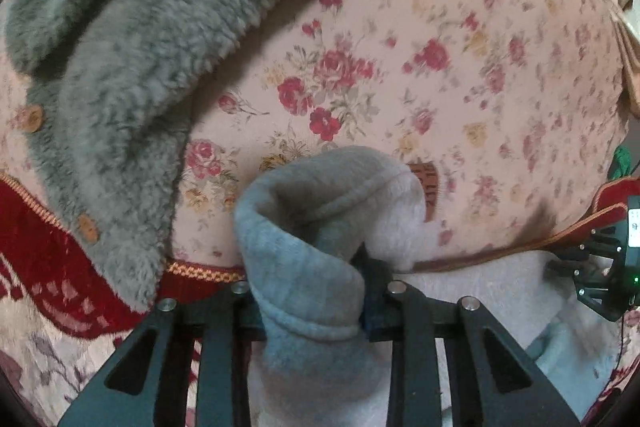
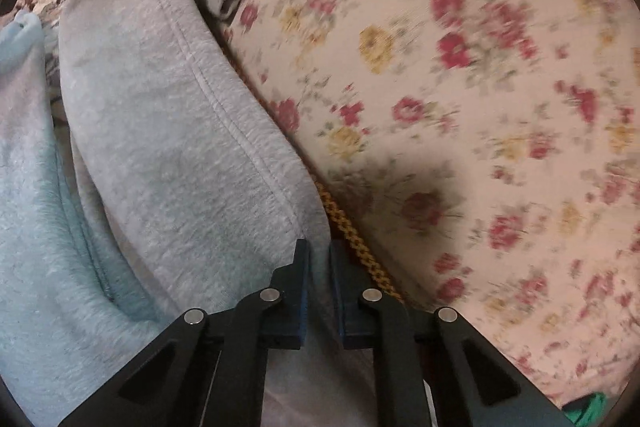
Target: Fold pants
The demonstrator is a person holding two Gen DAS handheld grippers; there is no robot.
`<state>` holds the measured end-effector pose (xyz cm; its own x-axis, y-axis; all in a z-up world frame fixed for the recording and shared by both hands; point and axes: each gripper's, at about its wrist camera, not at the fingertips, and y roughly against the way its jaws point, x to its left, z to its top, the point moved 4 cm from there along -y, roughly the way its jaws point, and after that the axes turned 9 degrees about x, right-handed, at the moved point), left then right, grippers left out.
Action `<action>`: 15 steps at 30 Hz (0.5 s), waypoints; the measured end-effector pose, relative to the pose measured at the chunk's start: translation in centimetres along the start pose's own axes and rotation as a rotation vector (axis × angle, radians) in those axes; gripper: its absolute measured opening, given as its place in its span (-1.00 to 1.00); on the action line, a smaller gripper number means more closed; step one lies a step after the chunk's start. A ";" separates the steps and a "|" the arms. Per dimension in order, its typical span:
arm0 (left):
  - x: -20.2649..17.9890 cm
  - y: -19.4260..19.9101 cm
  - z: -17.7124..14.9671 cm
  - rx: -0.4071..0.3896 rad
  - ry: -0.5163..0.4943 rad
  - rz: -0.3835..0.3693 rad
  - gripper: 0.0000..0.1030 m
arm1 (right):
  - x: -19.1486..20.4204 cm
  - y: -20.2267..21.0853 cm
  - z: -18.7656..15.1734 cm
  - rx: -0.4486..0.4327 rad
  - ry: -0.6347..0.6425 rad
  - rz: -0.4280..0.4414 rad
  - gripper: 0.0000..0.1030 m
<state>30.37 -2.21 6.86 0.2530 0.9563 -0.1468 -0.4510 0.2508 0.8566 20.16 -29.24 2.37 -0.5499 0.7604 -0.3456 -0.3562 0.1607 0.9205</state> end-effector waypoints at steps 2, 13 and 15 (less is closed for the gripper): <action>0.3 1.3 -0.5 -0.018 0.015 -0.010 -0.45 | -0.3 1.6 -0.2 -0.024 -0.030 -0.013 -0.82; 0.2 9.5 -4.0 -0.105 0.071 -0.072 -0.50 | 1.1 11.4 -4.7 -0.131 -0.102 -0.136 -0.84; -0.1 11.5 -4.6 -0.129 0.082 -0.093 -0.50 | 1.8 12.7 -5.4 -0.145 -0.107 -0.153 -0.84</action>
<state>21.18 1.29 14.47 0.2305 0.9358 -0.2667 -0.5363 0.3509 0.7676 10.55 -29.22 12.49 -0.4006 0.7980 -0.4502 -0.5379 0.1929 0.8206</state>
